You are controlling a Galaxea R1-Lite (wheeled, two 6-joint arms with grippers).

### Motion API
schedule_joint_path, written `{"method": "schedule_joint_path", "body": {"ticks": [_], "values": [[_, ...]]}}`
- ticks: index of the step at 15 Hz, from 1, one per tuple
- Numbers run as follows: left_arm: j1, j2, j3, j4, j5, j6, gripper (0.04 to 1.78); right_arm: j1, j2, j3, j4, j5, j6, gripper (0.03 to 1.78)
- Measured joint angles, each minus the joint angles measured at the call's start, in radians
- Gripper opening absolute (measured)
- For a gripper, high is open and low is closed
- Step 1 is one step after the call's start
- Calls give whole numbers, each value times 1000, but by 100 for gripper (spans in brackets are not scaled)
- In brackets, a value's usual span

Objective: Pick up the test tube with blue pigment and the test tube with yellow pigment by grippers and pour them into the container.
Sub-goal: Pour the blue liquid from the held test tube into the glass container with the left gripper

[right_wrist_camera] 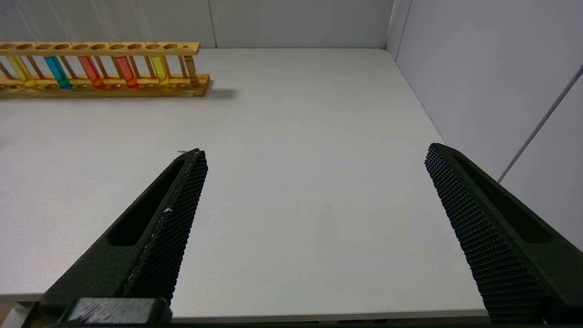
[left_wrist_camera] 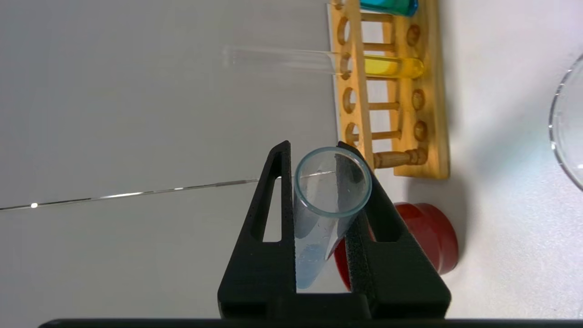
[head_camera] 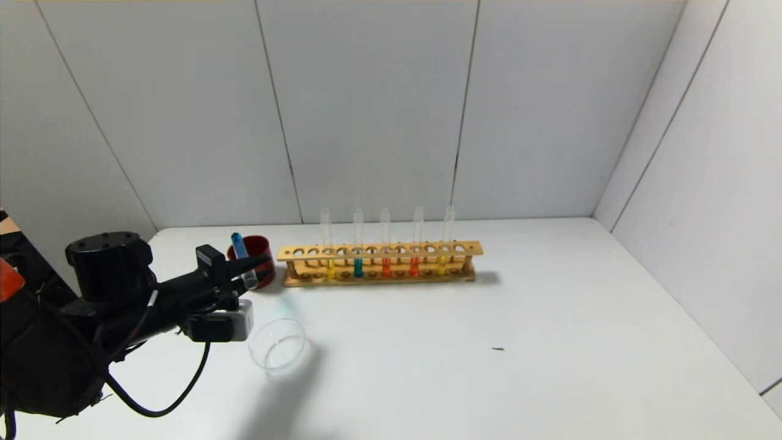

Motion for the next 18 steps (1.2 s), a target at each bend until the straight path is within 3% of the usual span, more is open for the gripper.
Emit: {"method": "schedule_joint_path", "body": {"ticks": [8,18], "values": [[-9,37,-12,8,42,130,35,0,0,0,0,0,0,175],[-27,38,-6,7,107,183,35,0,0,0,0,0,0,175]]}}
